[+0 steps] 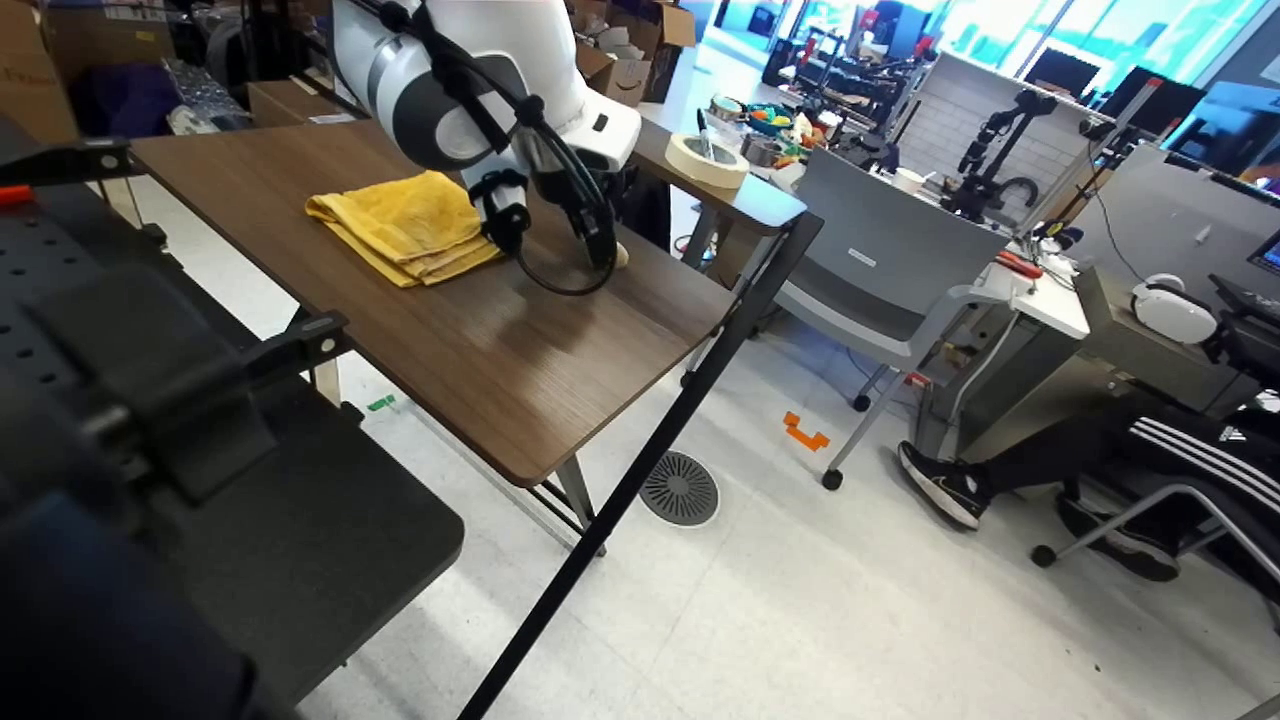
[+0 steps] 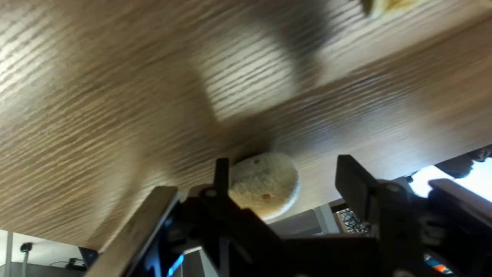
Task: Wipe the table
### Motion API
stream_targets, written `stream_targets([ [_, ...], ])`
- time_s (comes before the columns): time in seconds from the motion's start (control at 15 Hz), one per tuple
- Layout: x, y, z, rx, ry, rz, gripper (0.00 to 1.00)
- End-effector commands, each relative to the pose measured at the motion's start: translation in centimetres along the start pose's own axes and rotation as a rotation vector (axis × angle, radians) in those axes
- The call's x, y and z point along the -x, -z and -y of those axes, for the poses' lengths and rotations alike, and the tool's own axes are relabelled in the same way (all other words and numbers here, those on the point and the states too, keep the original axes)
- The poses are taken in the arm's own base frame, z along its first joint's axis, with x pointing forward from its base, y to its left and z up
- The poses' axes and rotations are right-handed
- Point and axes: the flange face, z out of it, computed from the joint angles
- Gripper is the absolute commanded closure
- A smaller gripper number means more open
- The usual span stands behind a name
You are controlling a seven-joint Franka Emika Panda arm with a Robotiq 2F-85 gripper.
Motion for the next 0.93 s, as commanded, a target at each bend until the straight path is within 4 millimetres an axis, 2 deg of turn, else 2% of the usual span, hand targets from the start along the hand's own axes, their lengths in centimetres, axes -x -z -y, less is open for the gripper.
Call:
stream_targets([
  [0.0, 1.8, 6.6, 4.3, -0.087, 0.187, 0.033, 0.00],
  [0.27, 4.8, 12.9, 9.1, -0.157, 0.399, 0.072, 0.00],
  [0.4, 6.0, 14.4, 11.1, -0.172, 0.484, 0.134, 0.00],
  [0.53, 6.4, 13.2, 12.9, -0.173, 0.508, 0.255, 0.00],
  [0.67, 6.6, 11.3, 13.6, -0.149, 0.520, 0.371, 0.00],
  [0.87, 5.4, 6.9, 12.5, -0.031, 0.459, 0.482, 0.00],
])
